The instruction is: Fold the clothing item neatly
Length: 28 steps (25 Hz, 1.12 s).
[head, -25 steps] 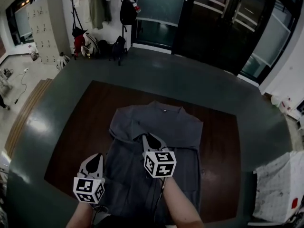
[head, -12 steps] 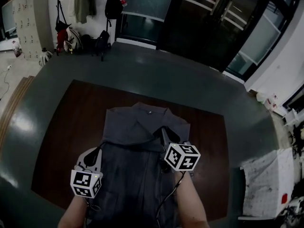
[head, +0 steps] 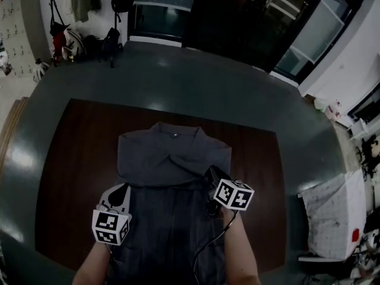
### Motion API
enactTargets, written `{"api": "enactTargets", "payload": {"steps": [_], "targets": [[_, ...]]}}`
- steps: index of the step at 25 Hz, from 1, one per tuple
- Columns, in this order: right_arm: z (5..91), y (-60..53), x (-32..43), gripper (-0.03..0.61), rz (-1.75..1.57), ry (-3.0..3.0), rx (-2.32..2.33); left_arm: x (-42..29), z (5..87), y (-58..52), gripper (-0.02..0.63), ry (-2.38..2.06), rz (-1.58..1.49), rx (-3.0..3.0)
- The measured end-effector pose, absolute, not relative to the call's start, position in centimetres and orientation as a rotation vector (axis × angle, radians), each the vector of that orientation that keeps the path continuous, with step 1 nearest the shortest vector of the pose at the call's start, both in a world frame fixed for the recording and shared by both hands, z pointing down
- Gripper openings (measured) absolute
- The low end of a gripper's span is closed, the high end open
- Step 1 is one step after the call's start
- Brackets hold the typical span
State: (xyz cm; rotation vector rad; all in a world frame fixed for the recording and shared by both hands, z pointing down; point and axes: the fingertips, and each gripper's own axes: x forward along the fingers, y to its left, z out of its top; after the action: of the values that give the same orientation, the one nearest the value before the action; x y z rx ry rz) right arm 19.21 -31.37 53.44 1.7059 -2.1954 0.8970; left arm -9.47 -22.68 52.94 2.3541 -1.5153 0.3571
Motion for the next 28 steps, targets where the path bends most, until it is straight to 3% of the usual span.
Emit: {"api": "enactTargets", "payload": {"steps": [5,10,17,21,28], "targets": [[57.4,-30.4,21.9,0.031,0.941,-2.021,1.763,-9.5,54.3,-23.2,0.009,-1.518,0.380,2.325],[56.7,-30.2,24.5,0.034,0.773,-1.944,1.831,-9.1,54.7,-23.6,0.009,-1.518,0.399,2.321],[57.8,-28.1,19.5,0.166,0.527,-2.090,1.436,-6.6,55.8,-24.1,0.009,-1.458,0.430,2.347],[59.7,-28.9,19.5,0.166,0.291,-1.954,1.410,-5.2,55.9,-24.5,0.009,-1.427,0.430,2.369],[59.9,-33.1,22.6,0.133,0.191,-1.802,1.506,-4.5,56.4,-25.1,0.009,-1.411,0.406,2.365]]}}
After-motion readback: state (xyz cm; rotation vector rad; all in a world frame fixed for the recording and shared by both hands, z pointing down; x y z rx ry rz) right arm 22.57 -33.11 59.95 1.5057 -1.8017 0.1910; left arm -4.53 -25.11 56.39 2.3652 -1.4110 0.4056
